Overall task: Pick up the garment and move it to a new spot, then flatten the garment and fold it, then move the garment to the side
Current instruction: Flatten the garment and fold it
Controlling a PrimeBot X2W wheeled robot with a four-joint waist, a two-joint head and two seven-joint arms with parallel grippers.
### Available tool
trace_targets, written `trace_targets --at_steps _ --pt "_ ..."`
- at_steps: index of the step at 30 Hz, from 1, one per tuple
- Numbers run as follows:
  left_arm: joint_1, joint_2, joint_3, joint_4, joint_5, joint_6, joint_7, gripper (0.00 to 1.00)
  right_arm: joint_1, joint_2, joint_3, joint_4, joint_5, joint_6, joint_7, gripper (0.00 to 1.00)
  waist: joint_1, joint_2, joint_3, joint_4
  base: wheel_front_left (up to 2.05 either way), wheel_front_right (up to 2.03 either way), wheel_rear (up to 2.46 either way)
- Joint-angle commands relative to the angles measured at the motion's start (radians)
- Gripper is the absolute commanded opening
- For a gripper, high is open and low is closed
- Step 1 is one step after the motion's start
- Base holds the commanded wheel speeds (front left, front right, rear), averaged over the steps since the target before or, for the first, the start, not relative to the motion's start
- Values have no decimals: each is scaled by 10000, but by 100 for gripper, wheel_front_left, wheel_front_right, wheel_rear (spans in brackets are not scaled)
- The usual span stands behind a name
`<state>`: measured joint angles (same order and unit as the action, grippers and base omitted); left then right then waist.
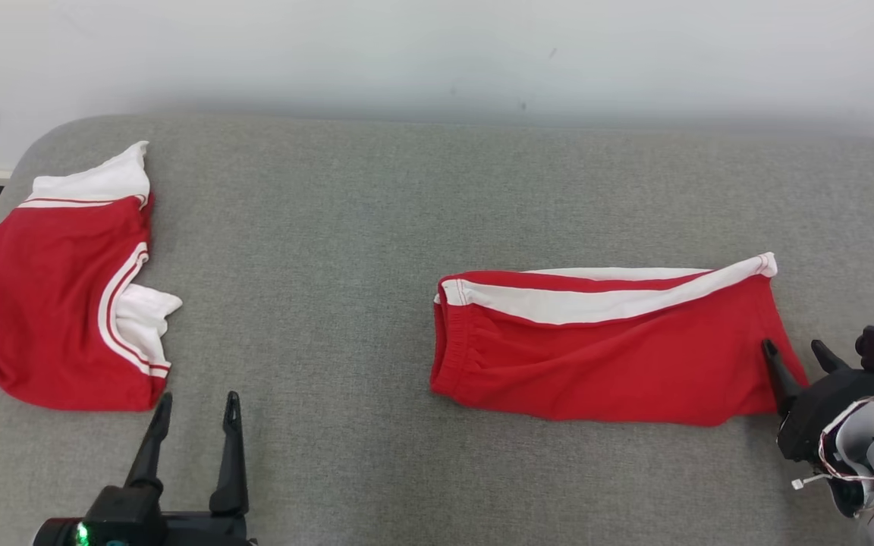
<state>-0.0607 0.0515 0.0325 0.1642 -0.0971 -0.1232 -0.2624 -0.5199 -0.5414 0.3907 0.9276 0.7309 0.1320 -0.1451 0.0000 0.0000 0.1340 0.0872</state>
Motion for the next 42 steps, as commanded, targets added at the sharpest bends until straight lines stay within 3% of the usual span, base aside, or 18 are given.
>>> trace_targets --at_steps 1,8,9,11,14,21,29,36,42 --pt "-45 -13 -74 2 108 -13 -37 100 -205 44 40 194 -260 -25 217 100 0 0 66 118 0 0 0" --pt "-182 -14 -340 69 261 -69 -37 100 -578 409 197 1036 -484 -25 1301 100 0 0 162 367 0 0 0" --pt "-178 -14 -352 78 257 -73 -37 100 -548 507 241 1078 -404 -24 1451 49 0 0 158 380 0 0 0" --pt "-140 -7 -320 93 213 -81 -37 100 -516 656 322 1089 -320 -22 1673 0 0 0 135 379 0 0 0" --pt "-21 -9 -240 135 147 -88 -37 100 -521 613 357 1095 -242 -13 1725 0 0 0 86 317 0 0 0" --pt "138 -8 -165 159 104 -63 -37 100 -496 -366 111 1531 -518 -30 992 0 0 0 -183 218 0 0 0" --pt "375 -12 85 90 48 -68 -37 100 -459 -326 -33 837 -52 -27 650 0 0 0 -370 -143 0 0 0" --pt "409 -14 117 145 21 -62 -37 100 -64 -121 74 -1122 334 -26 484 0 0 0 -480 -297 0 0 0" --pt "258 -13 9 211 0 -66 -37 100 566 290 -1 -3297 415 -26 968 0 0 0 -513 -176 0 0 0"
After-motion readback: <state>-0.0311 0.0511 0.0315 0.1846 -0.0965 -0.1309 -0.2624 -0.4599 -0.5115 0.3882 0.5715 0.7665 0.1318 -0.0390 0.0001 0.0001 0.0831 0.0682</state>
